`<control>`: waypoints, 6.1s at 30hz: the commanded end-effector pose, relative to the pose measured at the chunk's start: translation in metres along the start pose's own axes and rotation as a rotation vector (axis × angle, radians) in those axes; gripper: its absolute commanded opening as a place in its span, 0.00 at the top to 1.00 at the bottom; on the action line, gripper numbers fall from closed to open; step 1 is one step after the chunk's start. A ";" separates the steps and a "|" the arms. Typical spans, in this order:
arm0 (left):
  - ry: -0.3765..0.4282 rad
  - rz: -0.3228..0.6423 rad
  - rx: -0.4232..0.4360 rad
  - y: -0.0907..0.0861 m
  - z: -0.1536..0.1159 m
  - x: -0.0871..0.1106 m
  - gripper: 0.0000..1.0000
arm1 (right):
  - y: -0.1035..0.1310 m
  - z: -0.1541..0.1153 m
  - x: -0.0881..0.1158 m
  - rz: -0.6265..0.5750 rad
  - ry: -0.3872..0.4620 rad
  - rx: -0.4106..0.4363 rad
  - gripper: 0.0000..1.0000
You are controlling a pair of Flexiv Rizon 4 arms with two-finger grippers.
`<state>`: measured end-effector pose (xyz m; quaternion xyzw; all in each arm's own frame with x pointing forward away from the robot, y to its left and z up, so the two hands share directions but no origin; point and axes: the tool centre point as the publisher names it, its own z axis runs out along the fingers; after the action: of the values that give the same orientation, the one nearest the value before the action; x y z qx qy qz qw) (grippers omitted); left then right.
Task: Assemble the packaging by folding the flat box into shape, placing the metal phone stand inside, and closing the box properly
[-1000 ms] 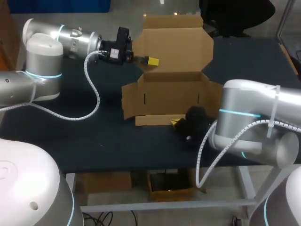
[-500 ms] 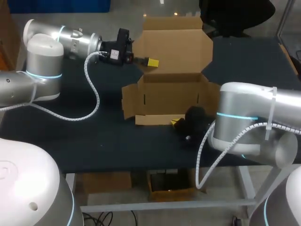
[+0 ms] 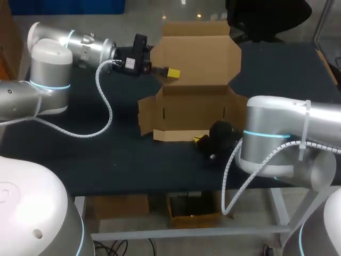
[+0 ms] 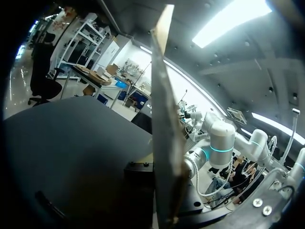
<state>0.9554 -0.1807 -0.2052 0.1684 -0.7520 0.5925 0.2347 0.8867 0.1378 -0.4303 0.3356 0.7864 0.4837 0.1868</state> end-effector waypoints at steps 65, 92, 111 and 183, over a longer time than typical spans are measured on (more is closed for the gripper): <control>-0.063 0.207 -0.080 0.051 0.012 0.034 1.00 | -0.007 0.008 -0.005 0.041 0.008 0.003 1.00; 0.002 0.249 -0.118 0.063 0.013 0.019 1.00 | -0.007 0.008 -0.005 0.041 0.008 0.003 1.00; 0.015 0.288 -0.085 0.074 0.013 0.022 1.00 | -0.007 0.008 -0.005 0.041 0.008 0.003 1.00; -0.030 0.292 -0.087 0.079 0.016 0.016 1.00 | 0.005 -0.037 0.016 0.016 0.046 -0.043 1.00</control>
<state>0.8979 -0.1775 -0.2593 0.0562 -0.7968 0.5847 0.1417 0.8672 0.1406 -0.4159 0.3314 0.7809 0.5007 0.1722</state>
